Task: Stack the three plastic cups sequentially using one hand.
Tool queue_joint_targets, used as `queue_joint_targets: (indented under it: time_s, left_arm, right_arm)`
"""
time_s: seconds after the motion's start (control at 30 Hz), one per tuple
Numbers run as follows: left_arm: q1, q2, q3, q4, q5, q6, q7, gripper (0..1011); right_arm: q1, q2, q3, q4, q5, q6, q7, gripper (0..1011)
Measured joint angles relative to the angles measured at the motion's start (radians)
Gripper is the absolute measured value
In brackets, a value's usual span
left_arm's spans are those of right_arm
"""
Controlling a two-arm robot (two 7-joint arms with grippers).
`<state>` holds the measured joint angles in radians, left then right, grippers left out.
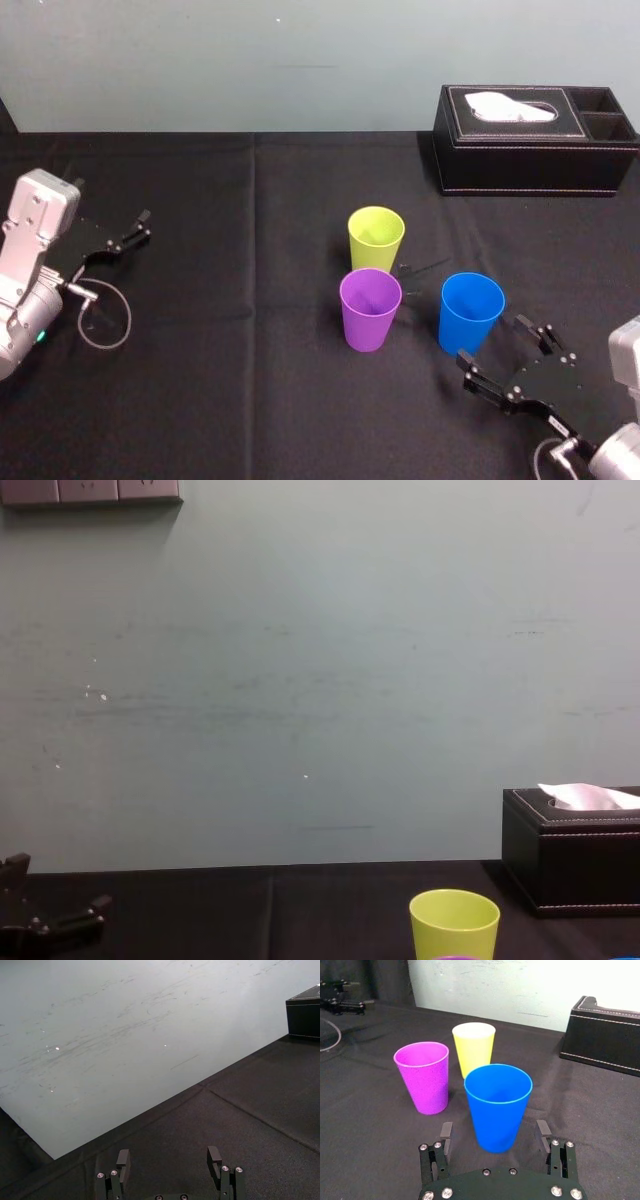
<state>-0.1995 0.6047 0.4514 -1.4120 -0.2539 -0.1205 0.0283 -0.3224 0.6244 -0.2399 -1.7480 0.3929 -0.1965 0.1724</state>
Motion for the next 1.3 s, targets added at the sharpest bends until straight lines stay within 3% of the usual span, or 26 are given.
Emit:
queue_joint_targets:
  time_s: [0.27, 0.63, 1.3]
  left_arm:
    - [0.000, 0.000, 0.000, 0.000, 0.000, 0.000, 0.000, 1011]
    - [0.000, 0.000, 0.000, 0.000, 0.000, 0.000, 0.000, 1012]
    - [0.000, 0.000, 0.000, 0.000, 0.000, 0.000, 0.000, 1011]
  right_arm:
    - [0.039, -0.057, -0.005, 0.029, -0.007, 0.017, -0.001, 1004]
    - [0.123, -0.150, -0.026, 0.122, -0.087, -0.009, -0.018, 1004]
    - [0.142, -0.216, 0.002, 0.144, -0.133, -0.037, 0.008, 1004]
